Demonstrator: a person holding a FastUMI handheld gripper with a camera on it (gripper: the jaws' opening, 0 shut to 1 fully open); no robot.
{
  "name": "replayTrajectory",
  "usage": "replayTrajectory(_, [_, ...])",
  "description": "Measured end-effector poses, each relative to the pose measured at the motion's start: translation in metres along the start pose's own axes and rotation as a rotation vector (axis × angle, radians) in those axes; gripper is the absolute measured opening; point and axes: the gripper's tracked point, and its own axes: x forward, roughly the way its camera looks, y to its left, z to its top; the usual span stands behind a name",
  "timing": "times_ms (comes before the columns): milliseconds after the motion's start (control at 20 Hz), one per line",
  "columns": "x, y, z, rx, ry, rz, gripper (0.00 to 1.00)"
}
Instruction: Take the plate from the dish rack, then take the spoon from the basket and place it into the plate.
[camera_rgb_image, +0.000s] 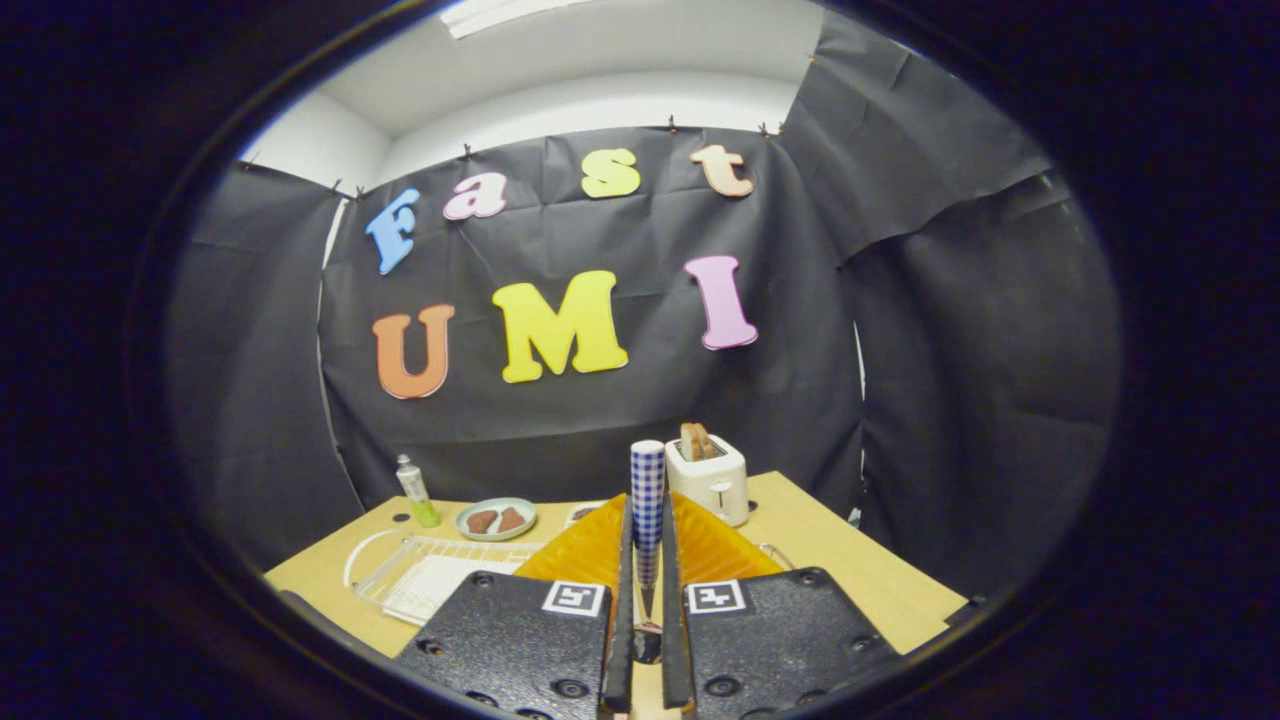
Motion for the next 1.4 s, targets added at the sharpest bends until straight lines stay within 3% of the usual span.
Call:
replayTrajectory(450, [-0.062, 0.108, -0.097, -0.025, 0.043, 0.094, 0.16])
replayTrajectory(750, [-0.063, 0.147, -0.150, -0.010, 0.098, 0.149, 0.17])
replayTrajectory(1000, [-0.054, 0.136, -0.186, -0.021, 0.168, 0.100, 0.18])
replayTrajectory(1150, [-0.056, 0.120, -0.184, -0.036, 0.149, 0.060, 0.22])
replayTrajectory(1400, [-0.067, 0.101, -0.168, -0.056, 0.103, 0.021, 0.38])
